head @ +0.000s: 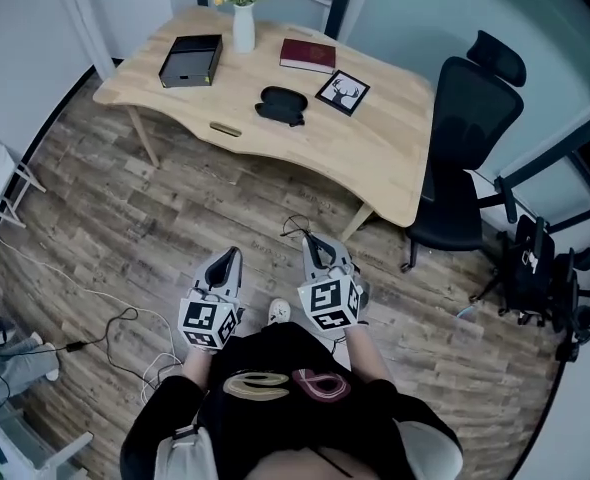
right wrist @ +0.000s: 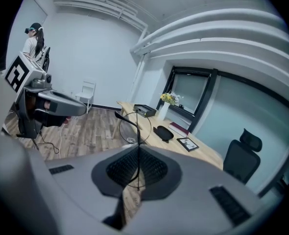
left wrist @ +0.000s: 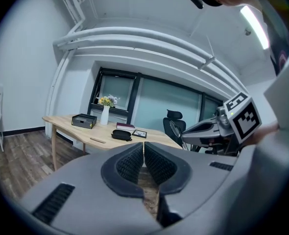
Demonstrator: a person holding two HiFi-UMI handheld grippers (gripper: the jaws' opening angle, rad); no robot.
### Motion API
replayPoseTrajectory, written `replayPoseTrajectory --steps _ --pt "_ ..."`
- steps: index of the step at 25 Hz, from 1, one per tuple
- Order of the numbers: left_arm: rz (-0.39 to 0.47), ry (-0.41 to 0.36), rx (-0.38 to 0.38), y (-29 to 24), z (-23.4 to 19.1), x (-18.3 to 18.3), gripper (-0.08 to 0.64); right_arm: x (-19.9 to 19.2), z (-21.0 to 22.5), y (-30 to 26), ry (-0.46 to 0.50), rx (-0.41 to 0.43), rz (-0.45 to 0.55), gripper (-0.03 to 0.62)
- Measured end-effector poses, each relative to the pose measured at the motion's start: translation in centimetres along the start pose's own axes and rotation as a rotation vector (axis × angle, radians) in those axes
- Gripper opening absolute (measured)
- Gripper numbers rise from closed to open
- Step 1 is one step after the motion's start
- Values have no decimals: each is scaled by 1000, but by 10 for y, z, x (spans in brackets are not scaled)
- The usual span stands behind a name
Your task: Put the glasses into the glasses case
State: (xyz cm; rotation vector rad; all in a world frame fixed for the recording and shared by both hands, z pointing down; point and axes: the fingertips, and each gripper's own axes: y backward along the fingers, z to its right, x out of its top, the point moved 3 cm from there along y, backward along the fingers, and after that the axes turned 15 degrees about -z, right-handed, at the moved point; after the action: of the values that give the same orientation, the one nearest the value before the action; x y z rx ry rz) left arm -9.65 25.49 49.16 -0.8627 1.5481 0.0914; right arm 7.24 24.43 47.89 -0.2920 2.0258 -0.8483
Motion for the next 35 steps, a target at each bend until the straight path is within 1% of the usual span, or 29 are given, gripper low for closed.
replayPoseTrajectory --steps 4,9,13,20,28,35 --pt "-13 2 16 -26 9 5 18 -7 26 -14 22 14 1 15" --pt "-9 13 25 -49 21 12 18 -15 51 -23 36 25 -3 15" --pt "-9 3 25 -63 24 19 18 -15 62 -30 45 34 5 15" --pt "-18 9 14 -78 25 20 18 -17 68 -37 52 40 -5 15" --pt "-23 1 -6 -95 13 29 18 -10 78 -51 33 26 -17 15" --pt "-40 -23 -37 -121 -20 43 18 9 82 -81 -13 21 -38 15"
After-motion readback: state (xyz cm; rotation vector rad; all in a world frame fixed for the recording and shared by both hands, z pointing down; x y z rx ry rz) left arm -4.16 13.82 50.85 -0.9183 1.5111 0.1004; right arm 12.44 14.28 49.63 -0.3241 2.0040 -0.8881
